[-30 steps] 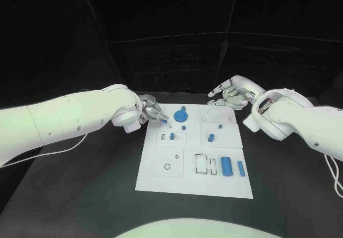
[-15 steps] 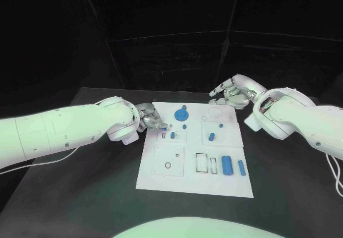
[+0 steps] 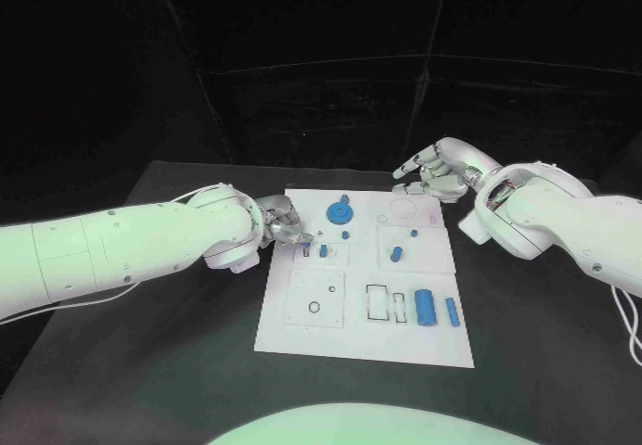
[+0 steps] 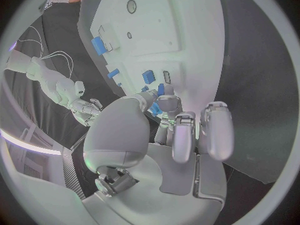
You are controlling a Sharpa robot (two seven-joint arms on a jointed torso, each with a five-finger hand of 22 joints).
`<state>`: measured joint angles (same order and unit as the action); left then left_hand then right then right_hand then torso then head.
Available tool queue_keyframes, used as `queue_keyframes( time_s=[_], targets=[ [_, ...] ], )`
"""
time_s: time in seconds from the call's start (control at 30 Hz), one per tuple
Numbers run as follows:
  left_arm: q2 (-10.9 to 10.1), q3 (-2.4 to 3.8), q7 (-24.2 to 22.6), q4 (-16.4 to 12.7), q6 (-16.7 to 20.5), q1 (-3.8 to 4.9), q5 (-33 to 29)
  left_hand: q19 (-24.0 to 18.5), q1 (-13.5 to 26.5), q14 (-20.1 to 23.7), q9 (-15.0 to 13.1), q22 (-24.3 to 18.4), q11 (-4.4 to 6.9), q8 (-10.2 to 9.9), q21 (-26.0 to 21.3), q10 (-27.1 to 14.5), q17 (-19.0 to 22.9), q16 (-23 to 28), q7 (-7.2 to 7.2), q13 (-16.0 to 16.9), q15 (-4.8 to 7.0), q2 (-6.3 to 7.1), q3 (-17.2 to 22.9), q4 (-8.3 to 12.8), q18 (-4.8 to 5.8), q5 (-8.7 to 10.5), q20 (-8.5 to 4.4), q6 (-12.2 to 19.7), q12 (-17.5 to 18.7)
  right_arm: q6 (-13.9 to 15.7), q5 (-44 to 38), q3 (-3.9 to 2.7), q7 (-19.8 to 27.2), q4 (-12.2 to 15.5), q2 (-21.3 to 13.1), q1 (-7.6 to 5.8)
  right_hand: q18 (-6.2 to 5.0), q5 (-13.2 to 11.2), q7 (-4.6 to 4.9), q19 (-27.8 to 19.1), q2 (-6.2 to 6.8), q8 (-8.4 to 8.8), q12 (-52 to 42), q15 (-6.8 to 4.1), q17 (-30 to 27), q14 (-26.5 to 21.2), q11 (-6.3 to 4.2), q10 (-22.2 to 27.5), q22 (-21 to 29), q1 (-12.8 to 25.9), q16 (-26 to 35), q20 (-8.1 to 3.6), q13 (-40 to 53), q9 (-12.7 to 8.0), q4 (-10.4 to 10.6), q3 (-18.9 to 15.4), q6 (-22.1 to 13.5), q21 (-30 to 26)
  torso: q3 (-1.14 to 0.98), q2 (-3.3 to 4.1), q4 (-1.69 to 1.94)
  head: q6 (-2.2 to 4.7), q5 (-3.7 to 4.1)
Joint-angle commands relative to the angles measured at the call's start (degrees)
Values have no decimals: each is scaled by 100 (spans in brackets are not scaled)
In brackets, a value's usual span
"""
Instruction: Assemble the parts on the task board
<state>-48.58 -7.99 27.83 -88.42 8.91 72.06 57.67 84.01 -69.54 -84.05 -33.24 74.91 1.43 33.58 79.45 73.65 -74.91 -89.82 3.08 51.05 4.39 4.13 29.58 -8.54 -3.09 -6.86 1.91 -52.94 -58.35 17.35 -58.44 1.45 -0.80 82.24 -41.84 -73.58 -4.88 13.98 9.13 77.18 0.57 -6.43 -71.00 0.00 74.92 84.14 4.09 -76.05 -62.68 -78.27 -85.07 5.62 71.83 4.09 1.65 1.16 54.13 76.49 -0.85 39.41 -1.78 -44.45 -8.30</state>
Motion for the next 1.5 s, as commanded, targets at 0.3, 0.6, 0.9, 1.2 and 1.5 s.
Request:
queue_keyframes(
  time_s=[0.3,0.6,0.9,1.2,1.5],
  targets=[
    [70,-1,170,42,-538,-7,331,97,-12,-595,-2,417,5,37,37,43,-1509,-18,-27,-7,40,-14,821,775,21,-20,-47,-3,-20,-25,-10,-3,31,3,4,-10,-51,31,-2,-27,-63,-31,-26,-43,639,385,-9,6,7,-1,38,3,6,-6,36,10,-27,-35,-4,0,-3,-22,0],
    [98,-3,191,65,-693,-12,373,97,-11,-595,-3,416,5,38,36,41,-1509,-18,-27,-15,41,-11,826,780,21,-19,-47,-2,-14,-27,-10,-3,32,6,5,-10,-51,31,-2,-27,-63,-31,-26,-43,639,385,-9,6,7,-1,38,3,6,-6,36,10,-27,-35,-4,-3,-3,-42,12],
    [94,-3,196,47,-774,-13,377,98,-5,-595,-3,418,5,40,37,43,-1509,-18,-27,-15,41,-7,833,785,22,-18,-47,-2,-15,-30,-10,-3,29,2,5,-9,-51,31,-2,-27,-63,-31,-26,-43,639,385,-9,6,7,-1,38,3,6,-6,36,10,-27,-35,-5,0,3,-44,19],
    [94,-3,200,65,-806,-14,378,94,-3,-595,-4,410,5,42,30,38,-1509,-18,-27,-30,41,-4,838,790,20,-18,-47,-2,-4,-33,-10,-3,23,-5,14,-9,-51,31,-2,-27,-63,-31,-26,-43,639,385,-9,6,7,-1,38,3,6,-6,36,10,-27,-35,-6,-2,-3,-46,6],
    [120,-3,206,88,-882,-13,378,97,44,-595,-12,418,5,61,34,61,-1509,-18,-30,3,41,44,854,817,21,-105,-49,-7,-39,-32,-10,-3,20,-5,15,-9,-51,31,-2,-27,-63,-31,-26,-43,639,385,-9,6,7,-1,38,3,6,-6,36,10,-27,-35,-7,-1,-4,-52,0]
  ],
)
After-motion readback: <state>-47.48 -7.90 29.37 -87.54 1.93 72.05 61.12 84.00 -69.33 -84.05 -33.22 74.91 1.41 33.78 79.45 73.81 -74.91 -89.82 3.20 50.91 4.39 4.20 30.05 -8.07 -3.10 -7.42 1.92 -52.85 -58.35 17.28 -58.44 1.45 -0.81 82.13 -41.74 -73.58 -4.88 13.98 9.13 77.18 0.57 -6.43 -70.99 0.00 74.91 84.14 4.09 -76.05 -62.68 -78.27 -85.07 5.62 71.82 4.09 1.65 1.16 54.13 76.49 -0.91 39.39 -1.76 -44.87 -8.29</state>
